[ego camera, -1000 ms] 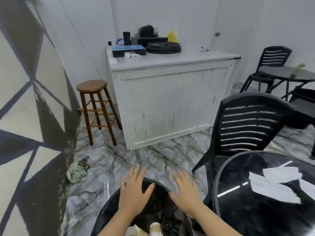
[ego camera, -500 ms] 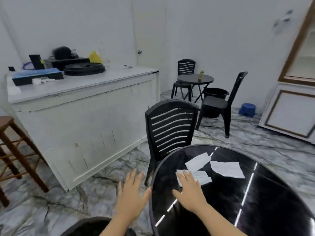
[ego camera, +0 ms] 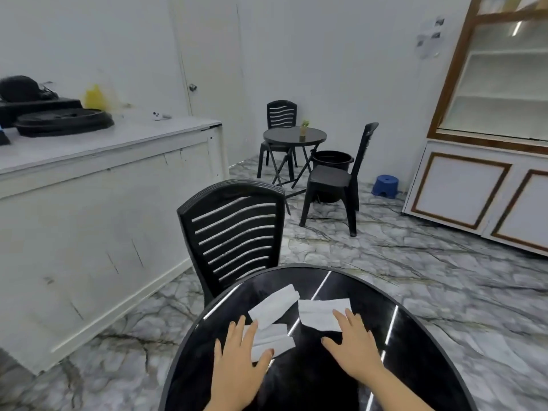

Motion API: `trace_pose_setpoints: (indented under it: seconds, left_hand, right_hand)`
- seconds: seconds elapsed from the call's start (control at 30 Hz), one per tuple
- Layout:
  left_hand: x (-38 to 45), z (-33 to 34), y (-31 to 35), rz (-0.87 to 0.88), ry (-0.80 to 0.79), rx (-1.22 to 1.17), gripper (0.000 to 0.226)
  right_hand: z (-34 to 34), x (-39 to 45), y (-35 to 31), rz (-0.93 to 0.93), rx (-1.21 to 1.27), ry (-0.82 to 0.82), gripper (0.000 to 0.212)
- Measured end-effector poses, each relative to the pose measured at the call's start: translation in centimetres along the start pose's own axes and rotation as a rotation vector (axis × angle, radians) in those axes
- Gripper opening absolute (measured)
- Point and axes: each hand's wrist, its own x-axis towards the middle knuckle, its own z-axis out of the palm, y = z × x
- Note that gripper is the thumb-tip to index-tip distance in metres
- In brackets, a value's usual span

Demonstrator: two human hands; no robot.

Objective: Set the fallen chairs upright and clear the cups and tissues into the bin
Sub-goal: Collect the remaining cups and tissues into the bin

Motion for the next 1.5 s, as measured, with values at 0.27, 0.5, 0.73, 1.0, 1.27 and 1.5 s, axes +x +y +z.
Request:
trace_pose_setpoints:
  seconds: [0.27,0.5,0.73,1.0,1.27,1.5]
  left_hand:
    - [3.6,2.6,0.4,0.026,-0.071,0.052,0.067]
    - [7.0,3.8,0.3,0.114,-0.092,0.125,0.071]
    - [9.8,6.2,-0.7,0.268,-0.046,0.214,0.073]
    - [11.1,7.8,-1.8,0.314,-0.078,0.342,0.061]
    - [11.6,8.2,-1.6,0.263,-0.055,0.31,0.058]
    - [11.0,8.2,-1.6,0.266,-0.07,0.189,0.056]
  right_hand:
    - [0.5,2.8,1.5,0.051,0.033,-0.003,0.071]
    - [1.9,5.5,1.0,0.076,0.022,0.002,0.074]
    - [3.2,8.1,0.8,0.075,-0.078,0.038,0.077]
    - [5.5,9.9,1.5,0.084,-0.173,0.031,0.086]
    - [6.9,10.1,2.0,0.062,-0.168,0.122,0.104]
    - [6.5,8.8,2.2,-0.028,-0.044,0.07,0.069]
